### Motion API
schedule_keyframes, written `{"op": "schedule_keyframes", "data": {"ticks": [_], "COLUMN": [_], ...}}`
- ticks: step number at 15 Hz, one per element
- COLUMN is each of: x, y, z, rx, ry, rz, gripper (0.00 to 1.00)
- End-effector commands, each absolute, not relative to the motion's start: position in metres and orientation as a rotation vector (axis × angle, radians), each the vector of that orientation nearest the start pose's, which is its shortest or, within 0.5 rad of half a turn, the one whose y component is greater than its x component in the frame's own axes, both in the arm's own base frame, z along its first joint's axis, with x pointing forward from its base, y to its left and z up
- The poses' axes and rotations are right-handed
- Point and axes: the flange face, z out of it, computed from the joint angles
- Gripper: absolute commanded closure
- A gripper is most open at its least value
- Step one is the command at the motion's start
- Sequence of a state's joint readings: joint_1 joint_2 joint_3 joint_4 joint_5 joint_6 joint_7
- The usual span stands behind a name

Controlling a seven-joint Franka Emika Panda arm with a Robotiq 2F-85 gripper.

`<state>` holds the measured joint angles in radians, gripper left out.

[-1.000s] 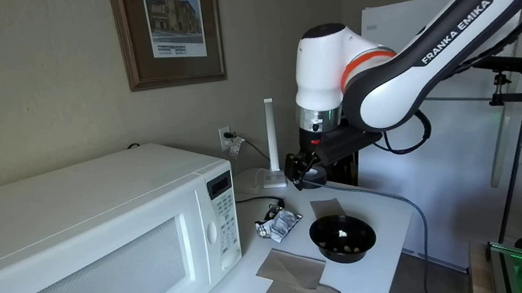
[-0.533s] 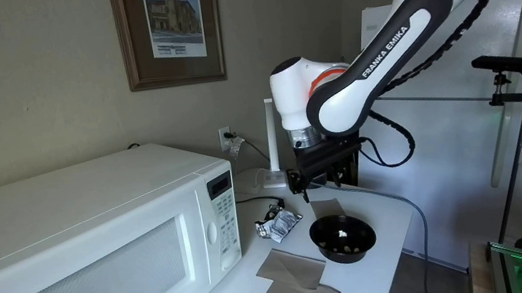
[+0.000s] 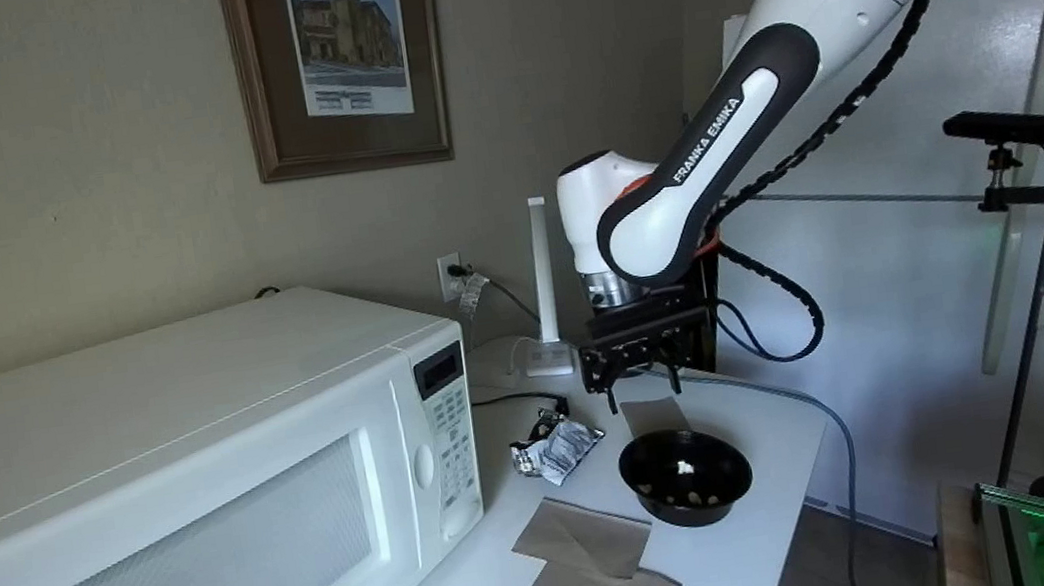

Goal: Pick up the black bowl and pour all the popcorn onto the brown paper in front of the microwave

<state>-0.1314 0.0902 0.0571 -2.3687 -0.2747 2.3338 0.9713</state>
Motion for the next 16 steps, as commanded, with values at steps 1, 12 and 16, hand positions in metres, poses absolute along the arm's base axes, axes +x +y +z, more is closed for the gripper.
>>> {"op": "schedule_keyframes", "data": {"ticks": [1,12,16], "x": [0.494,0.488,0.486], "y": [-0.063,-0.104,-0.105], "z": [0.261,0.225,0.218], "rx": [-2.947,-2.818,-2.798], "ry": [1.494,1.691,1.716], "rz": [0.003,0.065,0.095], "gripper": [0.0,0.0,0.0]}}
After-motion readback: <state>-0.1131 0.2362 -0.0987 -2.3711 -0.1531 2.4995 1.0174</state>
